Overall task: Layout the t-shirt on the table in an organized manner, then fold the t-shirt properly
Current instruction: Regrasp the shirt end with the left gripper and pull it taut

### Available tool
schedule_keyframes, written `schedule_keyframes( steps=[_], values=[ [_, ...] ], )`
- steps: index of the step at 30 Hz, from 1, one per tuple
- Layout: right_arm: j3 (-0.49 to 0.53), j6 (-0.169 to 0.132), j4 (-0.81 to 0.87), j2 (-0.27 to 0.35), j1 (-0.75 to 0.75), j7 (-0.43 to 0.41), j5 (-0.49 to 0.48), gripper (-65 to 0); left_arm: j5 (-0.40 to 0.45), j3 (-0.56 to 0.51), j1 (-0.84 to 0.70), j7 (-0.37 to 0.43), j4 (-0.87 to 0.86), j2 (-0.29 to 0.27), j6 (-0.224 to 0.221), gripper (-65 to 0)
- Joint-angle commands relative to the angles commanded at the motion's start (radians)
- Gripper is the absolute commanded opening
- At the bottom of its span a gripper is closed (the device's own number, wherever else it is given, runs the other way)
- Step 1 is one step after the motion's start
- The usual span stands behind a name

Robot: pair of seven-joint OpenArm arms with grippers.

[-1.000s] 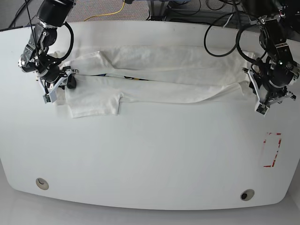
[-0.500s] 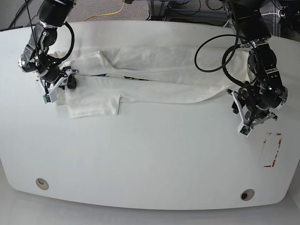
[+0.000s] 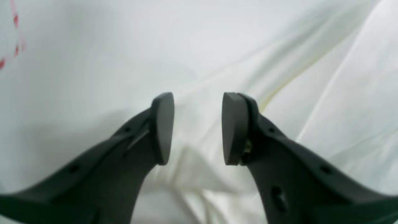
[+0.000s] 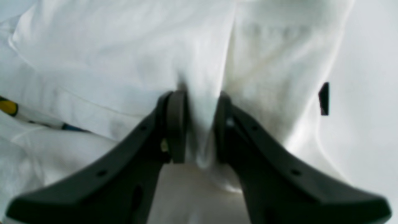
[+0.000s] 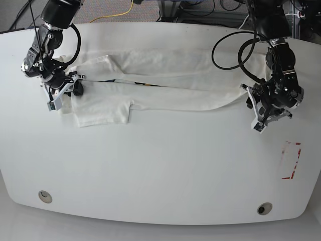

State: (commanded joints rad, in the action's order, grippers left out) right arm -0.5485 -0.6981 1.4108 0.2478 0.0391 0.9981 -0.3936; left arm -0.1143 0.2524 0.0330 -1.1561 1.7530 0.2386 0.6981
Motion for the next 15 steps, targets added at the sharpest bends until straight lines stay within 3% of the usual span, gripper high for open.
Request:
schedule_keyframes(
  steps=[11, 15],
  values=[
    [0.0, 0.0, -0.041, 0.003, -0.014, -0.026, 0.002, -49.8, 0.002, 0.021, -0.183, -0.002, 0.114, 0.104, 0.0, -41.1],
    [0.0, 0.0, -0.041, 0.006, -0.014, -0.026, 0.002, -49.8, 0.002, 0.06, -0.221, -0.002, 0.112, 0.118, 0.0, -41.1]
  ],
)
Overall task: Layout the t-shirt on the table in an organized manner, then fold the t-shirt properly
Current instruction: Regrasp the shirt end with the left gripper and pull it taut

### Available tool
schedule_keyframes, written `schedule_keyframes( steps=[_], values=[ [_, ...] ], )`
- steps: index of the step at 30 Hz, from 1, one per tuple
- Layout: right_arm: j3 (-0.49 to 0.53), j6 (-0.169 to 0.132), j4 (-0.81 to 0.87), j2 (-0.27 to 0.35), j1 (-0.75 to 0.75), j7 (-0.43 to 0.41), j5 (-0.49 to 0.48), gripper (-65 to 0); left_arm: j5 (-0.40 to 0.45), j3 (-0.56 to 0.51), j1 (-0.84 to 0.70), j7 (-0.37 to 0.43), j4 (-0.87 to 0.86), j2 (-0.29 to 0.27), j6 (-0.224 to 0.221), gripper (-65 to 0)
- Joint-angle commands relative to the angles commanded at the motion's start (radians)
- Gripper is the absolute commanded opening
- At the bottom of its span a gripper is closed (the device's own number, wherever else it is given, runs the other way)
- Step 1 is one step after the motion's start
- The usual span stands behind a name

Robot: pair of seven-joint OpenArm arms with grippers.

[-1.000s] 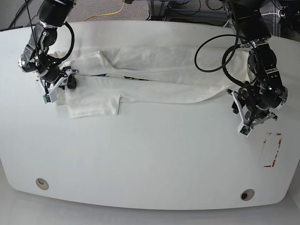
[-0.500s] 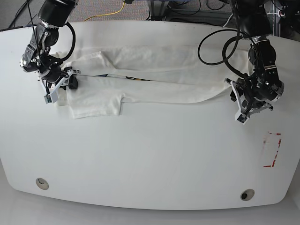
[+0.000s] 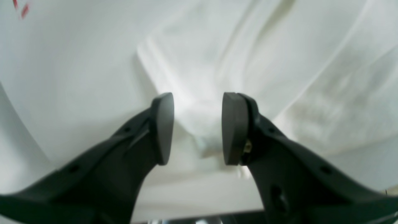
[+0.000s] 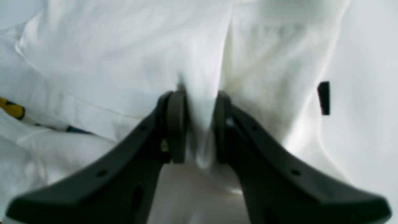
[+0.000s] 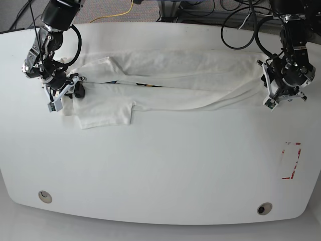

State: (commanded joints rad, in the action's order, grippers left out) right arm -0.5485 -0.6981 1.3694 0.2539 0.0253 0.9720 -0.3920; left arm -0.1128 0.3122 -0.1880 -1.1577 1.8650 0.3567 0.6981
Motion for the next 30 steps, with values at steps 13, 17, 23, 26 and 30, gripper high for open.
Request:
schedule_keyframes(
  steps=[13, 17, 23, 26, 30],
  values=[
    [0.0, 0.0, 0.0, -0.002, -0.002, 0.0, 0.0, -49.8, -0.002, 0.044, -0.043, -0.002, 0.003, 0.031, 0.0, -41.1],
    [0.0, 0.0, 0.0, -0.002, -0.002, 0.0, 0.0, -49.8, -0.006, 0.048, -0.017, -0.037, 0.023, 0.032, 0.0, -41.1],
    [0.0, 0.0, 0.0, -0.002, -0.002, 0.0, 0.0, -49.8, -0.08, 0.048, 0.069, -0.121, 0.089, 0.031, 0.0, -41.1],
    [0.0, 0.0, 0.0, 0.0, -0.002, 0.0, 0.0, -49.8, -0.106, 0.048, 0.135, -0.149, 0.091, 0.025, 0.0, -41.1],
    [0.0, 0.0, 0.0, 0.002, -0.002, 0.0, 0.0, -49.8, -0.101, 0.049, 0.201, -0.153, 0.086, -0.038, 0.0, -41.1]
  ],
)
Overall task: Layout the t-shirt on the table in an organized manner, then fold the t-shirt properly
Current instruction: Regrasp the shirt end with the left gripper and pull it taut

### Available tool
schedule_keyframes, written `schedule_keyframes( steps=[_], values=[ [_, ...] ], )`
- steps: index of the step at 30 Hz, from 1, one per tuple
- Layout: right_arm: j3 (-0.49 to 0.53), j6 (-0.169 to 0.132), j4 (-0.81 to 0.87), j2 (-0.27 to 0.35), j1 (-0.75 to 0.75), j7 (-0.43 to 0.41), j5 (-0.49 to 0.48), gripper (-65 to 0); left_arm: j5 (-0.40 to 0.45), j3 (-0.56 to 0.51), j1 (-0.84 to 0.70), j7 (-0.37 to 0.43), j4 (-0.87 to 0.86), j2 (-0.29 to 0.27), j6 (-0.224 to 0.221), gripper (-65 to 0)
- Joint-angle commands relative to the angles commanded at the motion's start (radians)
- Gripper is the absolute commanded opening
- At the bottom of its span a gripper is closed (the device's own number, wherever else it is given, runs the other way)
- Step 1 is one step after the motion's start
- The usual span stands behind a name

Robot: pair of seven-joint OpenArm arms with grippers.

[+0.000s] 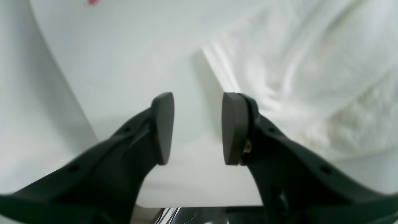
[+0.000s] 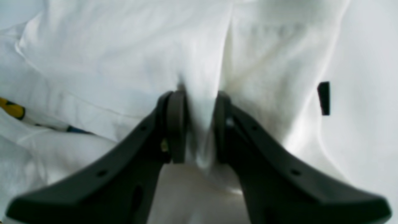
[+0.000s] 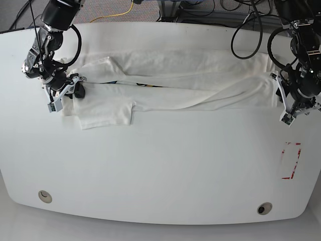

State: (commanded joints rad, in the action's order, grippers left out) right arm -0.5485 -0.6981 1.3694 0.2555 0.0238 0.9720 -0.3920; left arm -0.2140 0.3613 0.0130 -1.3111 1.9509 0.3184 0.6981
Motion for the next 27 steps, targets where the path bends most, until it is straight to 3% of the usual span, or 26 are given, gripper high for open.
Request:
schedule_keyframes(
  steps=[7, 12, 20, 27],
  values=[
    [0.0, 0.0, 0.0, -0.005, -0.002, 0.0, 0.0, -49.8, 0.083, -0.052, 0.037, 0.014, -0.006, -0.115, 0.0, -41.1],
    [0.0, 0.0, 0.0, -0.006, -0.002, 0.0, 0.0, -49.8, 0.087, -0.124, 0.015, 0.025, -0.011, -0.15, 0.0, -41.1],
    [0.0, 0.0, 0.002, -0.005, -0.002, 0.0, 0.0, -49.8, 0.087, -0.15, -0.1, 0.063, -0.023, -0.144, 0.0, -41.1],
    [0.0, 0.0, 0.006, -0.002, -0.003, 0.0, -0.008, -49.5, 0.086, -0.149, -0.173, 0.141, -0.124, -0.08, 0.0, -41.1]
  ],
)
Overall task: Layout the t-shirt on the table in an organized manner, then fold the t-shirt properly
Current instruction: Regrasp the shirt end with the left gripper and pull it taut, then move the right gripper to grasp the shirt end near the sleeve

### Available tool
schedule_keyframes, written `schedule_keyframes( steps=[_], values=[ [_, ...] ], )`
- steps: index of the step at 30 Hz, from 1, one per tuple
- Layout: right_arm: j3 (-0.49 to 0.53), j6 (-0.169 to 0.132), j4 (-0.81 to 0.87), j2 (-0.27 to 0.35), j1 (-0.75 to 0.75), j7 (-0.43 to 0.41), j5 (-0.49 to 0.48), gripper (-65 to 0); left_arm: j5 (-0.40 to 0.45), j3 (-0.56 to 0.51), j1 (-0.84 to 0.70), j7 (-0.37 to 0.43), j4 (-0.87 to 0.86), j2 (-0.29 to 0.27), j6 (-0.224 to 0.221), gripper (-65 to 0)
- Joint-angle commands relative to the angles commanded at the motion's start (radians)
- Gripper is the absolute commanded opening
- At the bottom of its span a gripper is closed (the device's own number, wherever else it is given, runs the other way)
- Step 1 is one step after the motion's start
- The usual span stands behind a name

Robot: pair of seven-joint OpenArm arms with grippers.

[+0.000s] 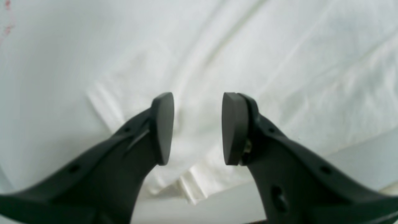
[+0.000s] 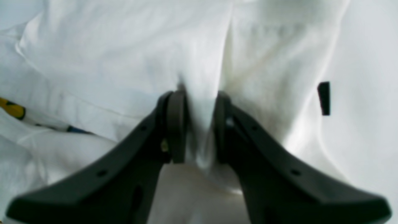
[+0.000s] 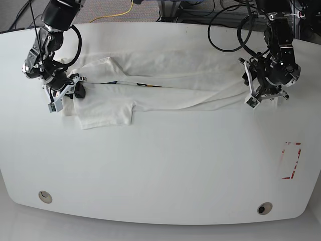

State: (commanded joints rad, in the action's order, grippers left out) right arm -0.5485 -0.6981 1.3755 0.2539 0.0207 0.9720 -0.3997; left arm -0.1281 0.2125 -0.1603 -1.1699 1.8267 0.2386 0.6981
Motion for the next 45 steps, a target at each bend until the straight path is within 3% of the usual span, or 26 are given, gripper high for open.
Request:
schedule_keyframes(
  steps=[6, 11, 15, 21, 30, 37, 45],
  values=[
    [-0.035, 0.0, 0.06, -0.002, 0.0, 0.008, -0.003, -49.0, -0.002, 0.0, -0.041, 0.066, -0.031, 0.035, 0.0, -41.1],
    [-0.052, 0.0, 0.195, -0.005, 0.0, 0.083, -0.003, -45.7, -0.005, 0.0, -0.041, 0.064, -0.029, 0.037, 0.0, -41.1],
    [-0.055, 0.0, 0.313, -0.005, -0.029, 0.164, 0.002, -28.1, -0.003, -0.003, -0.038, 0.064, -0.029, 0.037, 0.0, -41.1],
    [-0.055, 0.0, 0.388, -0.006, -0.069, 0.198, 0.003, -0.8, -0.003, -0.006, -0.037, 0.064, -0.029, 0.034, 0.0, -41.1],
    [-0.049, 0.0, 0.207, 0.023, -0.206, 0.19, 0.031, 0.0, -0.005, -0.006, -0.037, 0.064, -0.029, 0.034, 0.0, -41.1],
    [-0.044, 0.0, -0.018, 0.043, -0.29, 0.066, 0.141, -0.6, -0.005, -0.006, -0.038, 0.064, -0.029, 0.034, 0.0, -41.1],
    [-0.044, 0.0, -0.215, 0.066, -0.341, -0.008, 0.173, -0.6, -0.006, -0.005, -0.041, 0.064, -0.026, 0.034, 0.0, -41.1]
  ],
)
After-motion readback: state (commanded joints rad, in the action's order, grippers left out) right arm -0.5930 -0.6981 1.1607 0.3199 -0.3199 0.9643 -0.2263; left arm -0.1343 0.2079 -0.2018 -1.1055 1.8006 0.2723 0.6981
